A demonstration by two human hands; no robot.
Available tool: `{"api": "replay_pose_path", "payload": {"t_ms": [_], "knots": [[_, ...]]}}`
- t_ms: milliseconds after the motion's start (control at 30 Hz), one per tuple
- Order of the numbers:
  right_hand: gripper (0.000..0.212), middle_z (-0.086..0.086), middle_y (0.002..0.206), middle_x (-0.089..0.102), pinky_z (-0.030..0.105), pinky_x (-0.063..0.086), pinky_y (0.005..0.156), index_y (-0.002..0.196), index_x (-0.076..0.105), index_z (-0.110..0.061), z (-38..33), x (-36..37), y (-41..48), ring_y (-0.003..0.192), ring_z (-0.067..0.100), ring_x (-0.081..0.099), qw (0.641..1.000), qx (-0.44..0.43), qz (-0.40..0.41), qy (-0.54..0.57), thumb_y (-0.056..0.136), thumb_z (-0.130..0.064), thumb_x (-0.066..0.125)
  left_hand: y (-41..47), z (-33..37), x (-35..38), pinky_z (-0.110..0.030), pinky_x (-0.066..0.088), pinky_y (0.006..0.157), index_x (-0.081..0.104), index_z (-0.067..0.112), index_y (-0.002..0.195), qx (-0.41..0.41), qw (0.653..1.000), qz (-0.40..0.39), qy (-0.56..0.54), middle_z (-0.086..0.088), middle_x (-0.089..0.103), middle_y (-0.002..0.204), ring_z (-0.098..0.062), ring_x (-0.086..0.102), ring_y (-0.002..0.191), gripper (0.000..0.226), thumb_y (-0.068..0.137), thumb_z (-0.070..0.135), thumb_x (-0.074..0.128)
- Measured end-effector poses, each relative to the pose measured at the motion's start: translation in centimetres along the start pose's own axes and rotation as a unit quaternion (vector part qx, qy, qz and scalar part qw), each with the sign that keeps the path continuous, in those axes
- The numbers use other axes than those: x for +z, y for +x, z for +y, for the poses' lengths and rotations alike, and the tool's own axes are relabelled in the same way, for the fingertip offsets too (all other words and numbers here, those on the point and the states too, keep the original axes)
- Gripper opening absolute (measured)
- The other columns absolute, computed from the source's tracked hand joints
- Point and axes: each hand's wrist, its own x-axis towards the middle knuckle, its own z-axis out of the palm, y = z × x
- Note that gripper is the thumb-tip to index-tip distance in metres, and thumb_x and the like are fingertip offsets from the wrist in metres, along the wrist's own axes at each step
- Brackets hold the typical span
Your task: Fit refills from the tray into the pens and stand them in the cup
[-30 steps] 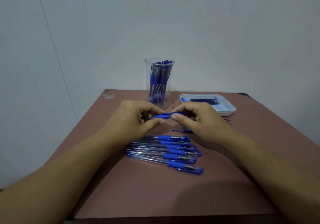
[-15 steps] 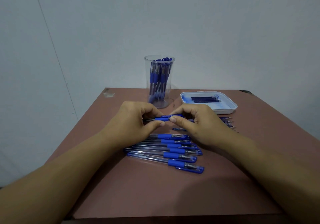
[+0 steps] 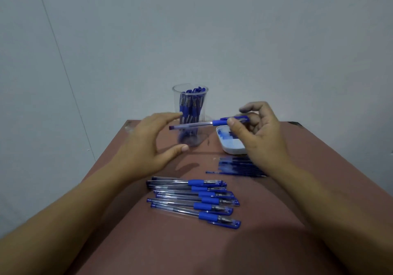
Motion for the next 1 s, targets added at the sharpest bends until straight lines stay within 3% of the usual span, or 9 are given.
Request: {"api": "replay_pose_path", "payload": {"t_ms": [100, 233, 400, 500, 633, 800, 1000], "knots": [[0.031, 0.008, 0.08, 0.067, 0.043, 0.053, 0.074, 0.097, 0.041, -0.027, -1.6, -1.0, 2.5, 0.073, 0.024, 0.059, 0.998, -0.024, 0.041, -0.028, 0.09, -0.016, 0.068, 2.2, -1.1, -1.2, -0.033, 0.036, 0.108, 0.035, 0.023, 0.149, 0.021, 0.995, 0.022, 0.1, -0.001, 0.043, 0.148, -0.019, 0.042, 0.134, 0.084, 0.081, 0.068, 0.053], [0.032, 0.021, 0.084, 0.066, 0.052, 0.05, 0.078, 0.095, 0.037, -0.031, -2.7, -1.0, 6.2, 0.077, 0.043, 0.058, 0.994, -0.05, 0.07, -0.066, 0.09, -0.025, 0.069, 5.0, -1.9, -0.7, -0.032, 0.031, 0.11, 0.029, 0.02, 0.152, 0.042, 0.989, 0.022, 0.142, -0.004, 0.033, 0.155, -0.021, 0.034, 0.14, 0.09, 0.08, 0.062, 0.064], [0.028, 0.01, 0.086, 0.07, 0.04, 0.053, 0.081, 0.094, 0.04, -0.026, -2.1, -0.9, 9.8, 0.075, 0.017, 0.063, 0.989, -0.057, 0.063, -0.119, 0.091, -0.024, 0.067, 6.9, -3.2, 1.1, -0.033, 0.04, 0.109, 0.046, 0.019, 0.14, 0.02, 0.998, 0.032, 0.044, -0.002, 0.045, 0.146, -0.015, 0.044, 0.132, 0.077, 0.075, 0.041, 0.081], [0.026, 0.009, 0.085, 0.068, 0.032, 0.052, 0.077, 0.099, 0.042, -0.019, -1.5, -0.9, 11.1, 0.074, 0.015, 0.061, 0.984, -0.058, 0.052, -0.159, 0.091, -0.022, 0.067, 7.4, -4.1, 1.5, -0.035, 0.047, 0.102, 0.054, 0.017, 0.132, 0.032, 0.997, 0.062, -0.009, 0.0, 0.054, 0.135, -0.013, 0.051, 0.124, 0.069, 0.073, 0.032, 0.085], [0.025, 0.002, 0.083, 0.065, 0.019, 0.049, 0.069, 0.101, 0.047, -0.018, -1.0, -0.8, 12.2, 0.078, 0.017, 0.063, 0.975, -0.079, 0.045, -0.203, 0.09, -0.024, 0.069, 7.7, -5.0, 1.4, -0.025, 0.048, 0.1, 0.057, 0.017, 0.127, 0.028, 0.994, 0.067, -0.08, 0.008, 0.055, 0.128, -0.005, 0.054, 0.12, 0.065, 0.071, 0.029, 0.087], [0.021, -0.008, 0.08, 0.059, 0.011, 0.046, 0.065, 0.102, 0.052, -0.017, -1.2, -0.6, 13.3, 0.071, 0.003, 0.056, 0.967, -0.108, 0.039, -0.227, 0.091, -0.023, 0.068, 8.2, -5.4, 1.4, -0.023, 0.049, 0.098, 0.057, 0.011, 0.118, 0.035, 0.989, 0.075, -0.121, 0.002, 0.061, 0.125, -0.007, 0.059, 0.117, 0.062, 0.068, 0.03, 0.086], [0.033, 0.001, 0.084, 0.061, 0.01, 0.042, 0.063, 0.103, 0.037, -0.02, -0.7, 0.5, 13.9, 0.066, 0.0, 0.053, 0.956, -0.108, -0.029, -0.272, 0.091, -0.019, 0.068, 8.1, -5.3, 2.4, -0.02, 0.046, 0.1, 0.053, 0.009, 0.124, 0.031, 0.989, 0.084, -0.115, 0.002, 0.059, 0.129, -0.004, 0.057, 0.119, 0.065, 0.07, 0.028, 0.084]]}}
